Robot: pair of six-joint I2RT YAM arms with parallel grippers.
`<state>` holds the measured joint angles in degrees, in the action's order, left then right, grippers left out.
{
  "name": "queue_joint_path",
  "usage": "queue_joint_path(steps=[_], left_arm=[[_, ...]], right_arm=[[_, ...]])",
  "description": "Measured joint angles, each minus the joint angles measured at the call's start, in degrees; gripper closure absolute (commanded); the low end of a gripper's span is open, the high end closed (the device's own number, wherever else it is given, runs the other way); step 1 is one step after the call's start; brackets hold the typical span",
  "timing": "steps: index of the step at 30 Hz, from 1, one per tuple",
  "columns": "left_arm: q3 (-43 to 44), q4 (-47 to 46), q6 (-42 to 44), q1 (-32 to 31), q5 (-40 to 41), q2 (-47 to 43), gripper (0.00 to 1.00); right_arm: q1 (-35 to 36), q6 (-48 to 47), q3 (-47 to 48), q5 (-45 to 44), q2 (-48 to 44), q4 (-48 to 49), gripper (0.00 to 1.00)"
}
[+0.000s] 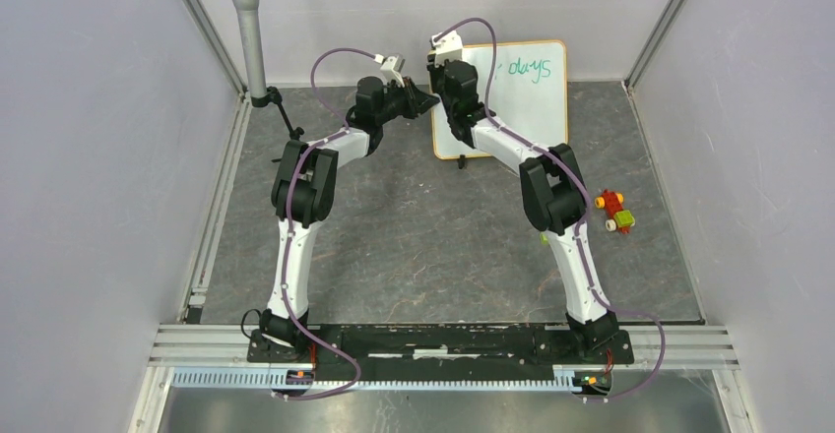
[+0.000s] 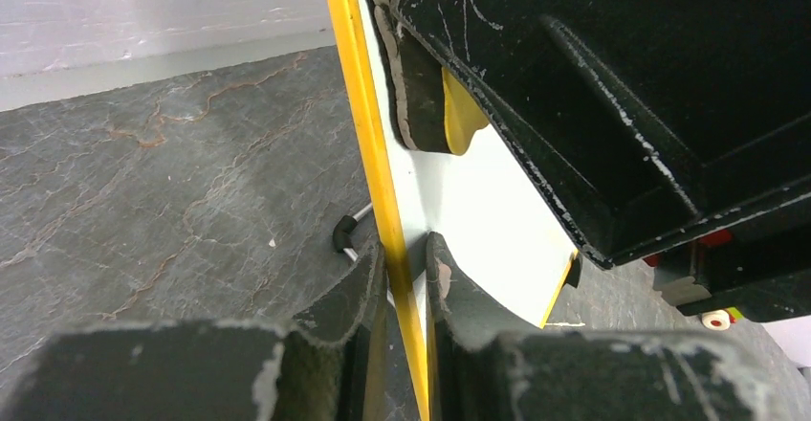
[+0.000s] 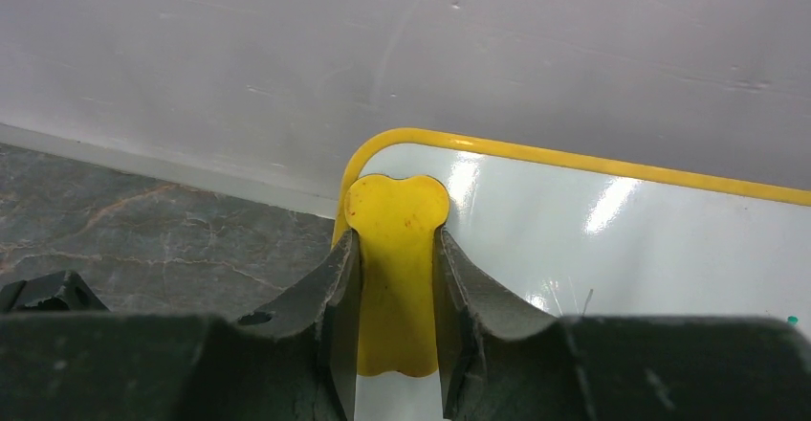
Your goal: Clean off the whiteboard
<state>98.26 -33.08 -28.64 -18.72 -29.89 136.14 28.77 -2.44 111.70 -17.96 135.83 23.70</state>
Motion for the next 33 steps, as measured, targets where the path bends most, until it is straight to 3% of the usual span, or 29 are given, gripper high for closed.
queue_joint_path(steps=[20,33], left_arm=[[-3.19,-0.37,2.16,-0.39,2.69,-2.21,0.98],[-4.68,-0.90,5.66,-1.22,4.61,-3.23,0.98]], right_arm=[[-4.42,-1.03,-4.90,-5.95,-3.67,1.05,0.69],[0.44,-3.19,-0.31,1.51,0.68,4.39,0.67]])
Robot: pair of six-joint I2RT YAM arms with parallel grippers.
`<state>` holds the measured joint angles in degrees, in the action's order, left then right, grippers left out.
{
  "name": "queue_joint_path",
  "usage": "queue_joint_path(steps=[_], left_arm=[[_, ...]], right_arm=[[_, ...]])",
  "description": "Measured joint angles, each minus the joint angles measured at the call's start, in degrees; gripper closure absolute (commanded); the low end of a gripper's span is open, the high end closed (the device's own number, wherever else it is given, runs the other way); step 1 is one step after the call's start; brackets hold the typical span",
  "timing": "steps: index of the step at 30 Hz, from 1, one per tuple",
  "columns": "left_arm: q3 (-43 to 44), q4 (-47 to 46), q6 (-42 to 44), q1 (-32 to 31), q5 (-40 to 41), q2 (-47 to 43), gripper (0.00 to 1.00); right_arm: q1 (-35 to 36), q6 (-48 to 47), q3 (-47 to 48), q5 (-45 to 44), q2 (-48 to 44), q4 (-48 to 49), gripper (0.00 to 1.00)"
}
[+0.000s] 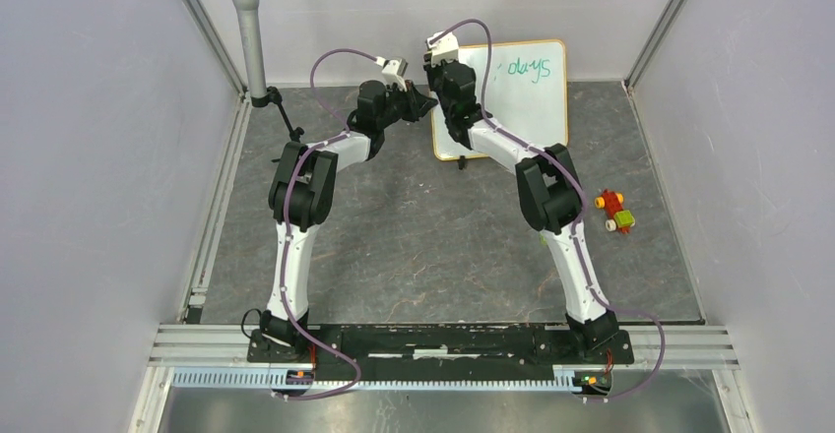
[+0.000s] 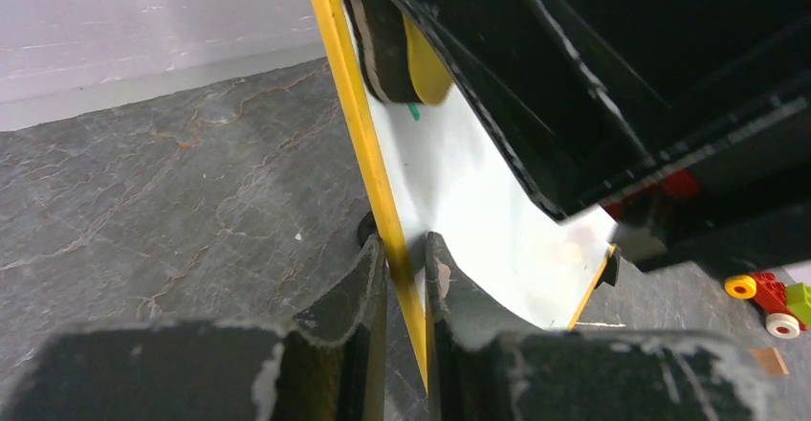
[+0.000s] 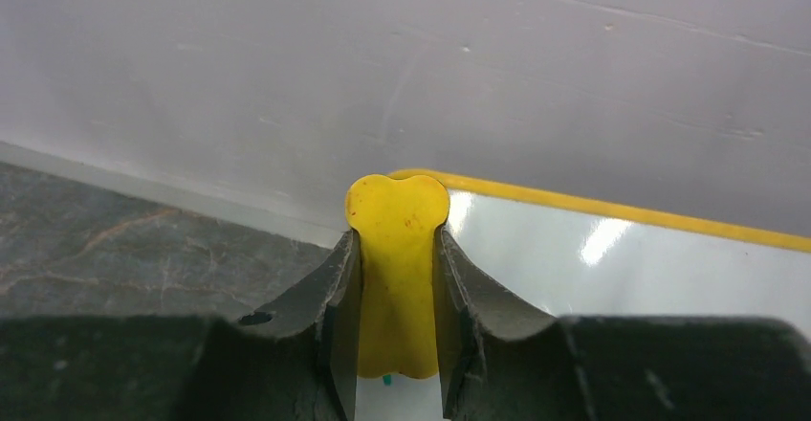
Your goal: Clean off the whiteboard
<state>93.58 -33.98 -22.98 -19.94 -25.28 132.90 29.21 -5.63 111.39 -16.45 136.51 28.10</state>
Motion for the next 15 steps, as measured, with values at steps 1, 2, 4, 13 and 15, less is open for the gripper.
queue_joint_path(steps=[1,2,4,13,15], left_arm=[[-0.07,-0.07,0.15,0.00,0.11,0.00,0.98],[-0.13,-0.13,0.28,-0.02,0.26,-0.02,0.98],[-0.22,-0.24,0.79,-0.02,0.83,-0.11,0.98],[-0.22,-0.17,2.12,-0.07,1.68,-0.33,0.98],[-0.26,-0.17,2.40,-0.07,1.79,-0.35,0.98]], right_arm=[[0.02,0.00,1.16,-0.09,0.87,0.33,0.67],[0.00,0.00,2.62,-0.22,1.95,0.68,0.67],[-0.07,-0.02,4.96,-0.50,3.52,1.25,0.67],[-0.46,-0.09,8.46,-3.74,5.99,4.39,0.68],[-0.83,-0.07,8.63,-4.33,6.34,4.92,0.68]])
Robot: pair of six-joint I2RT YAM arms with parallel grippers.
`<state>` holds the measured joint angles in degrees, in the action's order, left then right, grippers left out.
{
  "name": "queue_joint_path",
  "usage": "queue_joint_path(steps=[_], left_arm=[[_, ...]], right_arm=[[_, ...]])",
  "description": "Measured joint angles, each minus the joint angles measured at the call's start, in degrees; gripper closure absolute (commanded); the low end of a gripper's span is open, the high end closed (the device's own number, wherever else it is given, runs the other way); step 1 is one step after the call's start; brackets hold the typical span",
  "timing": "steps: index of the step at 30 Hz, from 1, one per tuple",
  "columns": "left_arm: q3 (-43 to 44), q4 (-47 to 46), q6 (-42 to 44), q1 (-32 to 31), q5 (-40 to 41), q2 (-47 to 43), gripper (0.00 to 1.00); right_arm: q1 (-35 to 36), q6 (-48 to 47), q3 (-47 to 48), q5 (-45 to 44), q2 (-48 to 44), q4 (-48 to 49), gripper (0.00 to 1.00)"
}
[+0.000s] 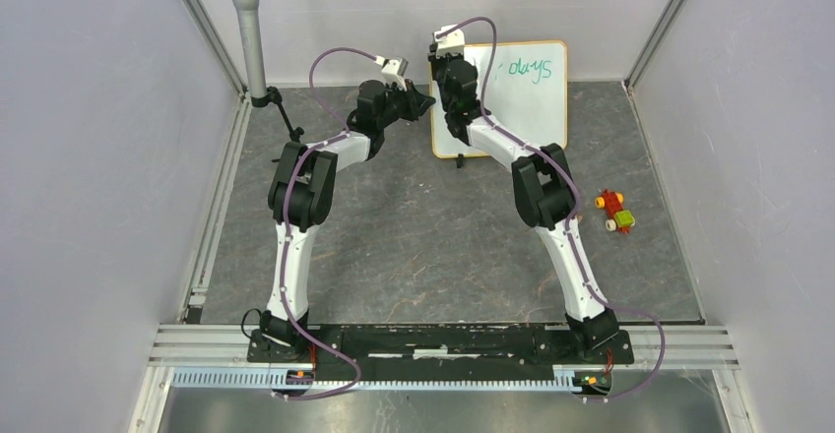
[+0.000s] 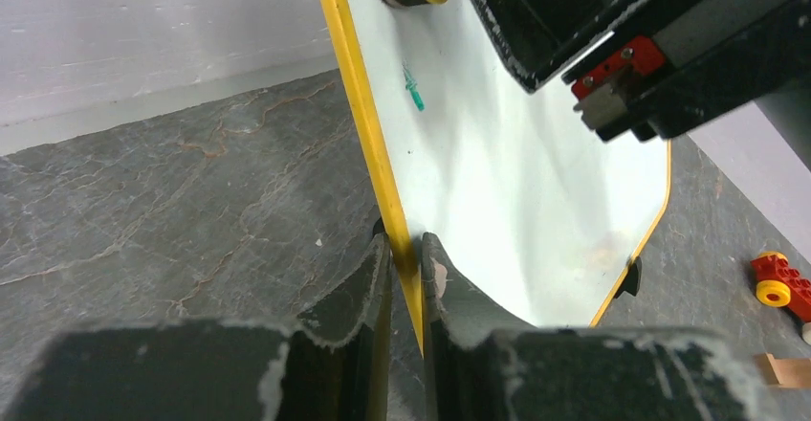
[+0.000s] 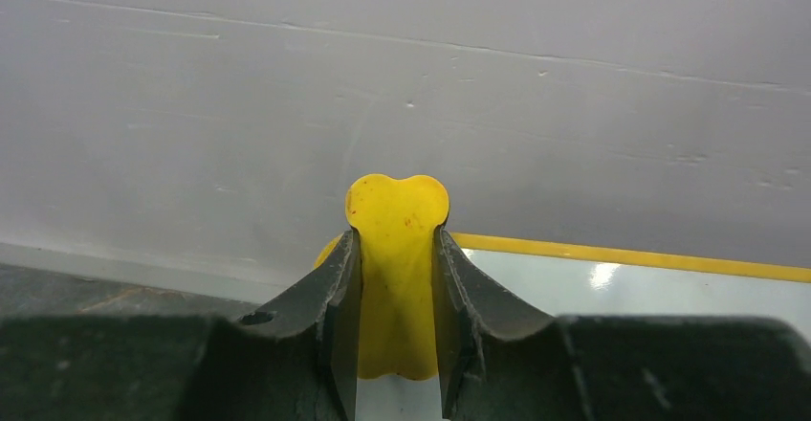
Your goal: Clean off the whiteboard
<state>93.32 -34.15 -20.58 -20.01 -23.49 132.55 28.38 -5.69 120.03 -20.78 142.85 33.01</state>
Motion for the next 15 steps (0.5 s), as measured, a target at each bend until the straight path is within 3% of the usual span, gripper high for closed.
queue_joint_path(steps=[15], left_arm=[[-0.17,-0.09,0.94,0.00,0.92,-0.20,0.98]], right_arm=[[-3.39,0.24,-4.07,-4.59,-1.42,2.34,0.69]])
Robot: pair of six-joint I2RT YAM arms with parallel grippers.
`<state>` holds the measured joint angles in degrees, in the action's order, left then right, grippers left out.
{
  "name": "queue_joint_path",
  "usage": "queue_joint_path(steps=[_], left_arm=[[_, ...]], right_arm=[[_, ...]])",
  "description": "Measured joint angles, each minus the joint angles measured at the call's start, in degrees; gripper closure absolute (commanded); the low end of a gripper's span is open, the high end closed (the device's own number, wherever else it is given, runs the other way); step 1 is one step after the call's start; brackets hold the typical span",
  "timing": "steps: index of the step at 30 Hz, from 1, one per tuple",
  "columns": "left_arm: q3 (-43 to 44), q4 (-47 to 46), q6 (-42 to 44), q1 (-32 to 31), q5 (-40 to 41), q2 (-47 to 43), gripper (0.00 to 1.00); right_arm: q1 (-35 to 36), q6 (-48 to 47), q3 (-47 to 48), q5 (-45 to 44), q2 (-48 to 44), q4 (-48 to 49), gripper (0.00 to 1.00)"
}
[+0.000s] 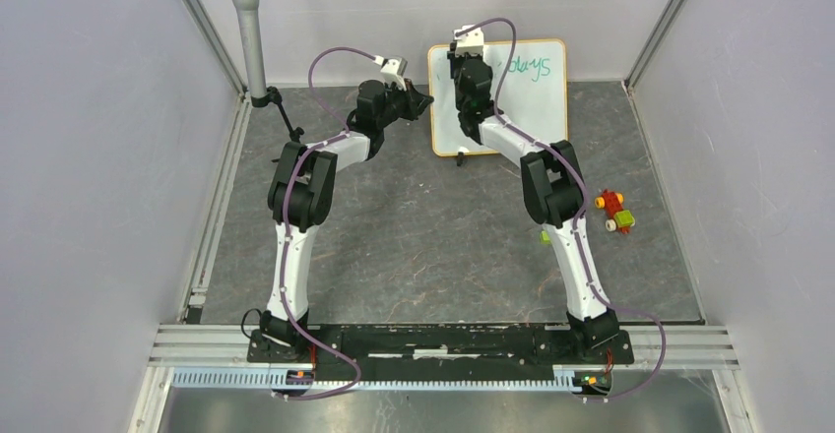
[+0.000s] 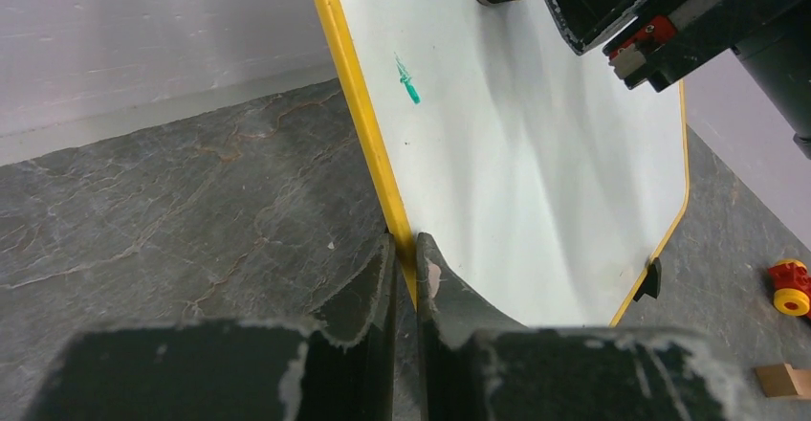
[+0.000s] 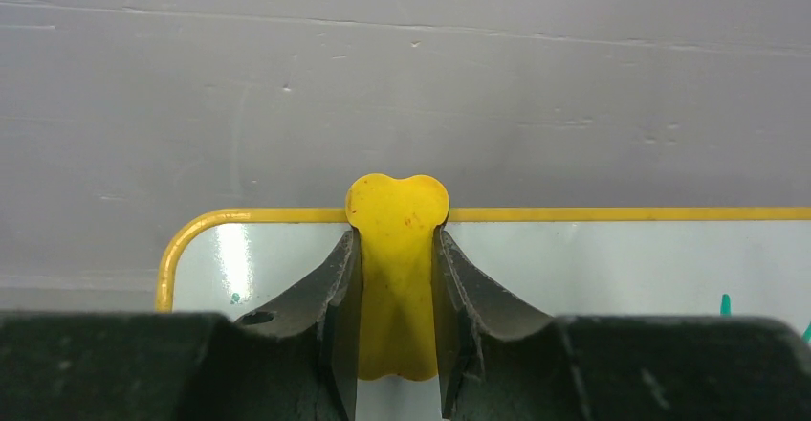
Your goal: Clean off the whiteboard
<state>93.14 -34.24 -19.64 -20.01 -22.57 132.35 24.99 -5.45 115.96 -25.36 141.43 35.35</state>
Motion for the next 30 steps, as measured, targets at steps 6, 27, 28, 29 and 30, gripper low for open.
queue_joint_path(steps=[6,27,28,29,30], left_arm=[[0.00,-0.07,0.02,0.00,-0.04,-0.04,0.98],[-3.58,-0.55,7.06,-3.10,2.97,-2.67,0.98],[-3.58,-0.50,7.13,-3.10,2.99,-2.67,0.98],[-3.58,-0.44,7.17,-3.10,3.02,-2.67,0.98],[-3.58,-0.39,7.17,-3.10,3.02,-2.67,0.98]], right_arm=[[0.83,-1.40,-1.16,0.52,-0.72,0.90,0.68],[4.35,-3.23,0.83,2.03,-0.63,0.81,0.67],[4.20,-3.21,0.83,1.31,-0.63,0.81,0.67],[3.98,-3.15,0.81,0.81,-0.63,0.72,0.67],[3.65,-2.91,0.74,0.42,-0.63,0.59,0.67]])
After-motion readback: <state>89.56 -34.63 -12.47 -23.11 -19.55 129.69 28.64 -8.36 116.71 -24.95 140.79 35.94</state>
